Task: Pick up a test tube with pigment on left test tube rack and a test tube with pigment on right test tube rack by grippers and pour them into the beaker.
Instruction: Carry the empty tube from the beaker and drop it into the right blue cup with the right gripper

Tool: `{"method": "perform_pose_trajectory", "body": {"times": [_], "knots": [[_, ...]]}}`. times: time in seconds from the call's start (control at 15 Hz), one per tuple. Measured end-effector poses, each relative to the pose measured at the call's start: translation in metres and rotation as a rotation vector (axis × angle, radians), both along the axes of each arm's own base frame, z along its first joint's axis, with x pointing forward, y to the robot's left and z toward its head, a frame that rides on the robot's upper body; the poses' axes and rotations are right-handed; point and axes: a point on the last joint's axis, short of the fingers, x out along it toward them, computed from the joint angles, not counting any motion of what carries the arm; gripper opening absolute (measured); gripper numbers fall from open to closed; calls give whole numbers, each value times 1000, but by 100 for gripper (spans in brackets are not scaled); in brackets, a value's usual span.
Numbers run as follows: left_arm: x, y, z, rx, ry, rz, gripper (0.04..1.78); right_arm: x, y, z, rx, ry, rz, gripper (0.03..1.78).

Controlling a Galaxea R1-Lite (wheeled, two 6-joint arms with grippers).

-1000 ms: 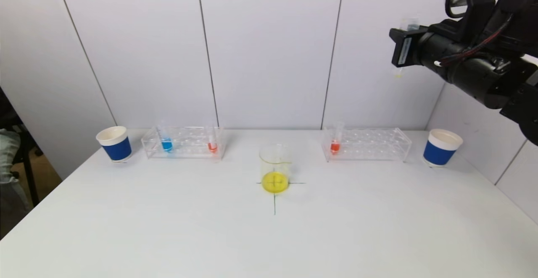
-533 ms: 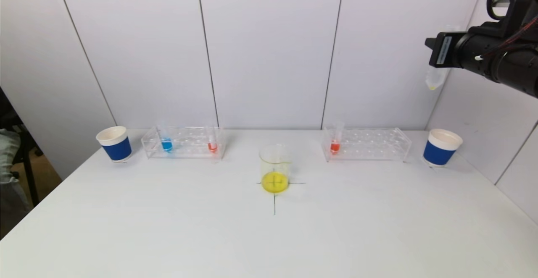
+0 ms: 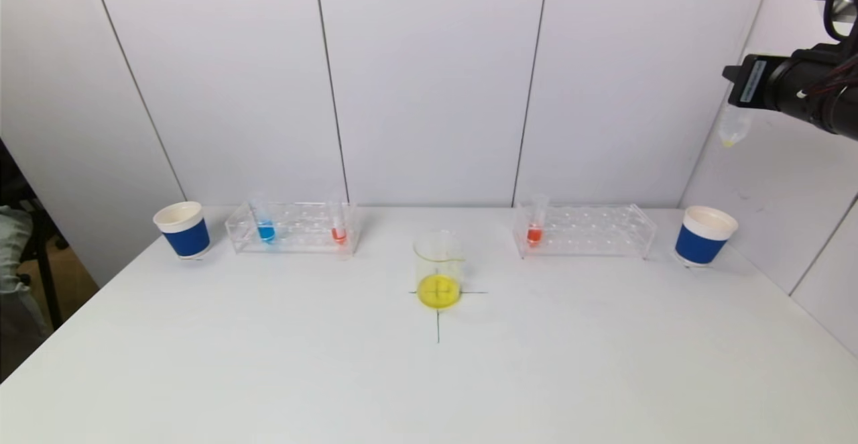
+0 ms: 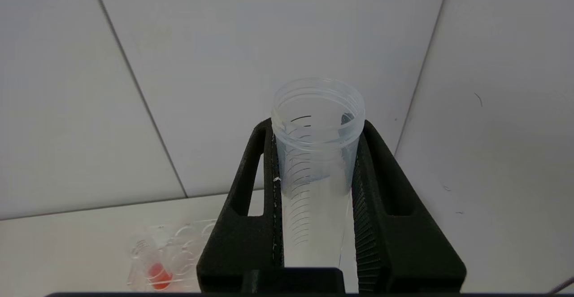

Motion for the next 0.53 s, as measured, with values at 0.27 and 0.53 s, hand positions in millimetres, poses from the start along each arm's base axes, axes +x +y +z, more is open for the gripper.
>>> {"method": "perform_pose_trajectory", "body": {"times": [0.27, 0.53], "knots": [[0, 0, 0, 0, 0, 0, 176, 11, -19, -12, 2, 34, -43, 50], [0, 0, 0, 0, 0, 0, 176, 30, -32, -28, 4, 33, -75, 50]]}}
